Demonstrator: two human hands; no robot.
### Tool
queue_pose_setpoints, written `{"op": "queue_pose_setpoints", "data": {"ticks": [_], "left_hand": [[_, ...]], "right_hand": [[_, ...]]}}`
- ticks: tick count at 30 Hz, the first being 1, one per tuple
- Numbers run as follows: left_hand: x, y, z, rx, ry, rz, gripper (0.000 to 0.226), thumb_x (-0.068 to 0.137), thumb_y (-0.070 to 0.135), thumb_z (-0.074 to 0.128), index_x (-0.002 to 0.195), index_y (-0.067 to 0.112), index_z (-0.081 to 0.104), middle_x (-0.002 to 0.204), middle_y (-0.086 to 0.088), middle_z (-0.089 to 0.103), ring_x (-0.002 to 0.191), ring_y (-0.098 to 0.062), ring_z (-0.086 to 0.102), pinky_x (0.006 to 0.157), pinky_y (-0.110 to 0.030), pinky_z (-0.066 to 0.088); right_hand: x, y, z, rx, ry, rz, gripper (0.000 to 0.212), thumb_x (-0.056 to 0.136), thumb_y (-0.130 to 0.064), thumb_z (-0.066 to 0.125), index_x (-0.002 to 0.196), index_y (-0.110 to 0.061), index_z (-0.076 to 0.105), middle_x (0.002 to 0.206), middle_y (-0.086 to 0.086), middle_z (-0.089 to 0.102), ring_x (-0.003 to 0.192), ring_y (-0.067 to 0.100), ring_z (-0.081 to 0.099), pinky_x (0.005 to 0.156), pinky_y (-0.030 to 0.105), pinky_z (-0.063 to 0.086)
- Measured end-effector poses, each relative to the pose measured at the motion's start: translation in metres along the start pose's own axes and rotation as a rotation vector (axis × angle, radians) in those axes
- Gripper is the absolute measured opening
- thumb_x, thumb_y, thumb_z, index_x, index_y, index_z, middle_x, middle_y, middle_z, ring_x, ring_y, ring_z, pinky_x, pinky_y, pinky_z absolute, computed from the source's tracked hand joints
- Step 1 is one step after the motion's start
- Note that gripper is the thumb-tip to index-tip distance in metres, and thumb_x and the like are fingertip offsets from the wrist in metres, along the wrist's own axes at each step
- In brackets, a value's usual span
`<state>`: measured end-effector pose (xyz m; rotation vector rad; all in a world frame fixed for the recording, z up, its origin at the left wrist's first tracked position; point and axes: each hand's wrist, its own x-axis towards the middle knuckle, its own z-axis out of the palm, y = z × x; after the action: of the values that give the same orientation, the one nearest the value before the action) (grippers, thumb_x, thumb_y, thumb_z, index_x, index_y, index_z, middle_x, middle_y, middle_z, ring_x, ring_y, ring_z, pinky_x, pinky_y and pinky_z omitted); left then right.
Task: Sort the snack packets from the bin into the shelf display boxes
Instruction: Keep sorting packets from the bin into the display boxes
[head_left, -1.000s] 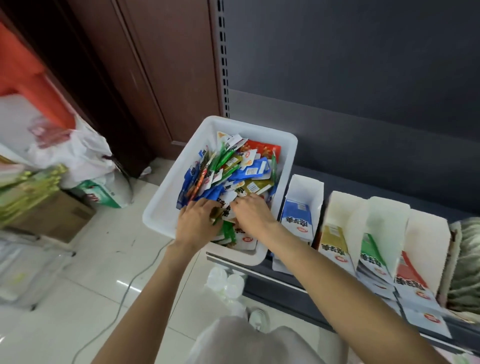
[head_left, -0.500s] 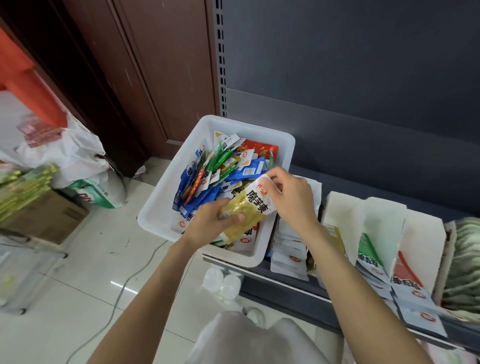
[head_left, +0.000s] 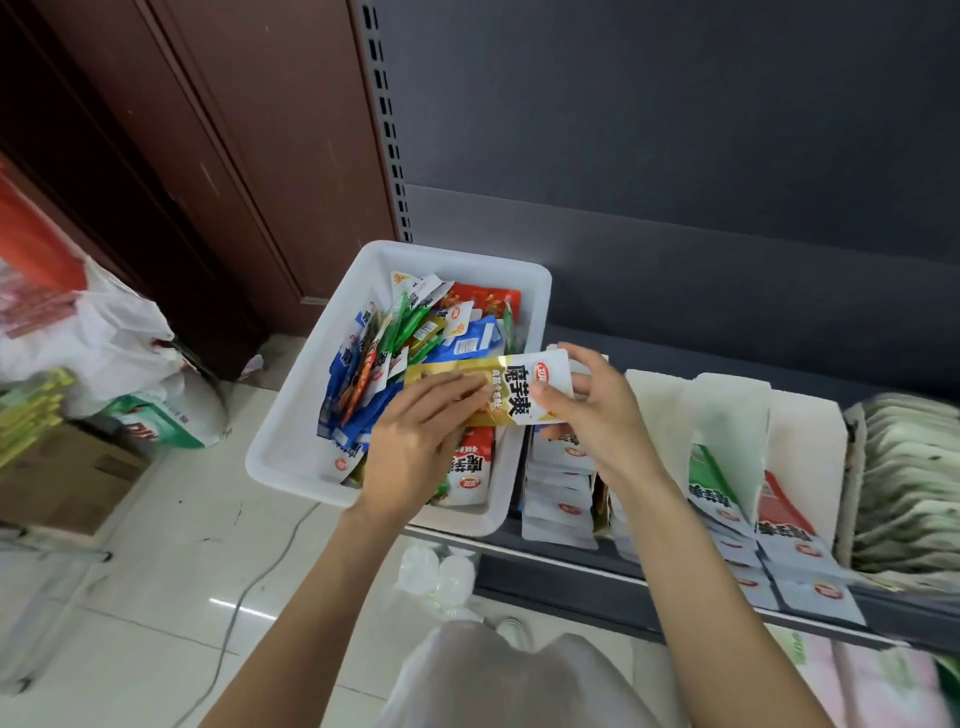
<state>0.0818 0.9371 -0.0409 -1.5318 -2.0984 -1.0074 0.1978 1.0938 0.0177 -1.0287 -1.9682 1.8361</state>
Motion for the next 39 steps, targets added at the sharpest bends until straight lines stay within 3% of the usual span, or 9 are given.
{"op": "queue_pose_setpoints", "data": {"ticks": [5,8,11,17,23,29,32,36,39], "left_hand": [[0.027,0.028,0.017,-0.279,-0.169,0.020,0.047,0.085,0.034,0.062,0.128,0.020,0.053,0.134,0.002,0.052,0.126,-0.014,0.045,0.105,-0.032,0.038],[0.054,0.051,0.031,-0.346,-0.129,-0.036,0.041,0.086,0.030,0.062,0.124,0.017,0.059,0.129,0.003,0.056,0.119,-0.013,0.050,0.103,-0.026,0.039],[0.077,0.074,0.050,-0.413,-0.202,-0.046,0.038,0.088,0.033,0.058,0.123,0.019,0.060,0.121,0.008,0.057,0.112,-0.005,0.051,0.098,-0.016,0.039],[0.072,0.095,0.095,-0.410,-0.426,0.009,0.026,0.085,0.023,0.068,0.111,0.023,0.068,0.099,0.007,0.068,0.089,-0.009,0.061,0.079,-0.034,0.054],[0.050,0.087,0.096,-0.249,-0.441,0.109,0.022,0.076,0.019,0.078,0.096,0.027,0.075,0.090,0.009,0.072,0.079,-0.013,0.065,0.072,-0.031,0.053],[0.022,0.079,0.088,-0.169,-0.486,0.170,0.024,0.067,0.026,0.084,0.089,0.027,0.075,0.085,0.011,0.071,0.081,-0.016,0.063,0.074,-0.035,0.049],[0.017,0.075,0.085,-0.241,-0.517,0.145,0.024,0.075,0.035,0.074,0.098,0.028,0.073,0.095,0.012,0.070,0.094,-0.014,0.058,0.082,-0.034,0.046],[0.015,0.070,0.056,-0.401,-0.322,-0.085,0.027,0.086,0.040,0.058,0.103,0.024,0.071,0.097,0.014,0.069,0.095,0.000,0.057,0.086,-0.023,0.046],[0.005,0.052,0.027,-0.448,-0.064,-0.391,0.021,0.090,0.036,0.053,0.102,0.025,0.066,0.087,0.016,0.066,0.077,0.000,0.060,0.068,-0.017,0.048]], "right_hand": [[-0.026,0.007,-0.048,-0.139,0.230,-0.237,0.012,0.089,-0.016,0.064,0.100,-0.020,0.064,0.093,-0.010,0.071,0.075,0.001,0.066,0.052,0.015,0.047],[-0.052,0.013,-0.085,-0.169,0.393,-0.345,0.013,0.091,-0.018,0.063,0.080,-0.025,0.062,0.061,-0.018,0.058,0.056,0.004,0.050,0.057,0.039,0.054],[-0.070,0.026,-0.114,-0.246,0.553,-0.393,0.012,0.088,-0.038,0.061,0.085,-0.026,0.062,0.066,-0.008,0.061,0.060,0.017,0.058,0.062,0.049,0.054],[-0.089,0.057,-0.124,-0.752,0.737,-0.466,0.013,0.088,-0.020,0.064,0.099,-0.016,0.070,0.065,0.001,0.067,0.048,0.011,0.051,0.049,0.017,0.035],[-0.075,0.086,-0.092,-0.920,0.416,-0.484,0.045,0.072,0.011,0.068,0.108,-0.016,0.069,0.094,0.002,0.073,0.075,0.020,0.069,0.062,0.031,0.057],[-0.072,0.099,-0.088,-1.095,0.269,-0.509,0.040,0.067,-0.002,0.077,0.099,-0.025,0.073,0.100,-0.010,0.071,0.083,0.018,0.065,0.072,0.034,0.048],[-0.073,0.103,-0.090,-1.084,0.202,-0.479,0.031,0.080,-0.013,0.061,0.108,-0.023,0.069,0.109,-0.009,0.069,0.101,0.018,0.061,0.083,0.037,0.044],[-0.075,0.073,-0.084,-0.691,0.168,-0.397,0.040,0.085,-0.013,0.041,0.116,-0.020,0.066,0.113,-0.011,0.064,0.108,0.004,0.053,0.095,0.022,0.039],[-0.064,0.042,-0.057,-0.429,0.128,-0.443,0.029,0.092,-0.008,0.048,0.111,-0.018,0.068,0.099,-0.012,0.070,0.091,-0.006,0.061,0.079,0.005,0.042]]}}
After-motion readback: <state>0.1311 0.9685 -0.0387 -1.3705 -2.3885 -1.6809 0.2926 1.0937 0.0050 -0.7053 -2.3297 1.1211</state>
